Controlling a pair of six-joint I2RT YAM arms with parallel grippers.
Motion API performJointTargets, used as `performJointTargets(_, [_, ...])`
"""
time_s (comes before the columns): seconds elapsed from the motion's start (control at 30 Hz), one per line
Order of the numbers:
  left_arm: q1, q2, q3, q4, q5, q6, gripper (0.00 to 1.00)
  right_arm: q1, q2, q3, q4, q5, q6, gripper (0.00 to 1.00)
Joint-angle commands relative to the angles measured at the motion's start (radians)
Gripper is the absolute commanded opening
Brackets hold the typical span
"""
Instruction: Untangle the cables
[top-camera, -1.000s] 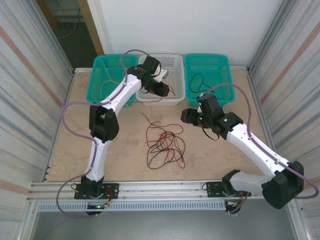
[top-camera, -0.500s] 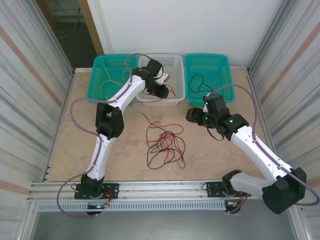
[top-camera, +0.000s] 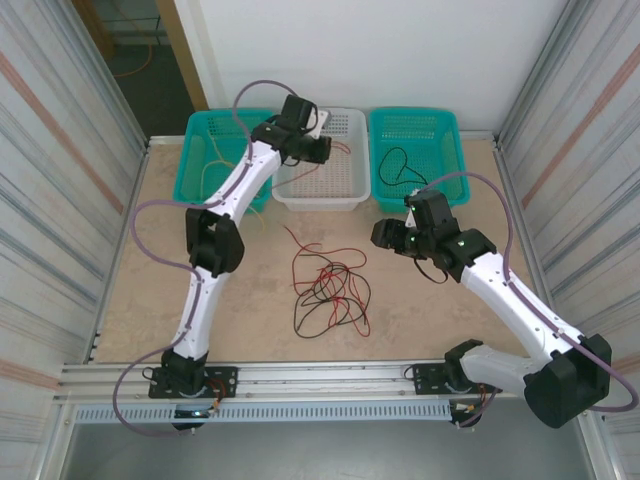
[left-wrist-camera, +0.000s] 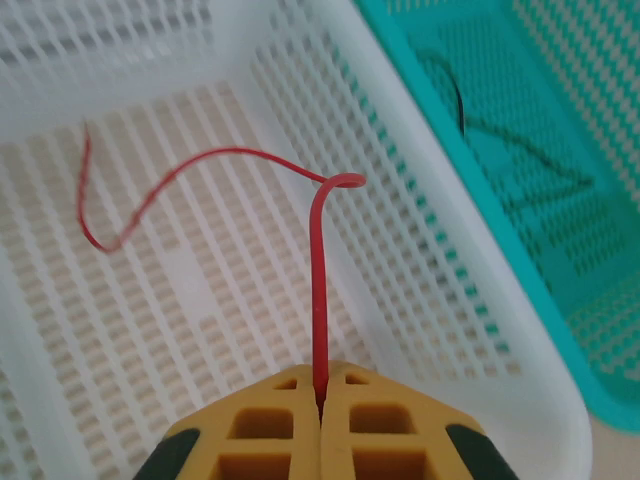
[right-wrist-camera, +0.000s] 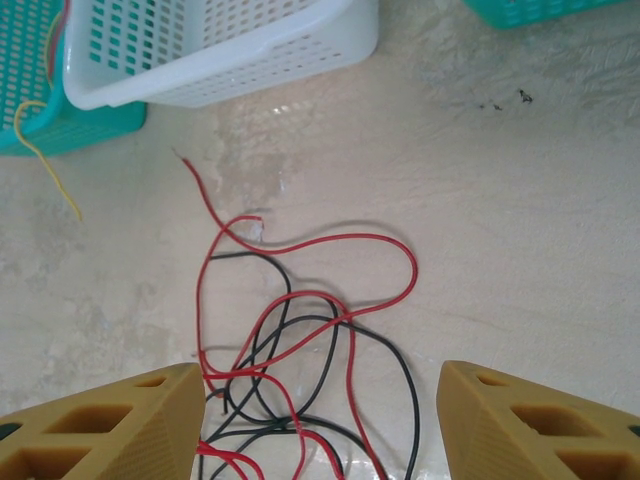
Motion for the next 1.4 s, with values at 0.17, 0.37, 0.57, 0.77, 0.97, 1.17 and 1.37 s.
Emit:
performJointTargets(0.17, [0.038,0.055,0.017,0.247,0.109,-0.164,0.0,0.011,0.015,-0.015,0.018,-0.002,0.001,0.62])
performJointTargets(0.37, [0.038,0.099,0.042,0.344,0.206,-0.302,0.0,0.028,0.039,-0.016,0.031,0.003,0.007,0.61])
performJointTargets(0.57, [0.034,0.115,0.033,0.385,0.205,-0.434,0.0,0.043,0.047,-0.04,0.049,0.006,0.017,0.61])
performJointTargets(0.77, [0.055,0.14,-0.05,0.424,0.233,-0.542,0.07,0.048,0.028,-0.04,0.034,0.011,0.013,0.62])
performJointTargets(0.97, [0.044,0.033,-0.117,0.409,0.193,-0.452,0.73,0.059,-0.021,-0.038,0.014,0.027,0.005,0.64])
performJointTargets(1.17, [0.02,-0.178,-0.187,0.285,0.084,-0.271,0.77,0.119,-0.029,-0.037,-0.015,0.03,-0.022,0.67])
performJointTargets(1.37, [-0.005,-0.53,-0.534,0.283,0.046,-0.169,0.73,0.228,-0.006,-0.084,-0.012,0.018,-0.023,0.71])
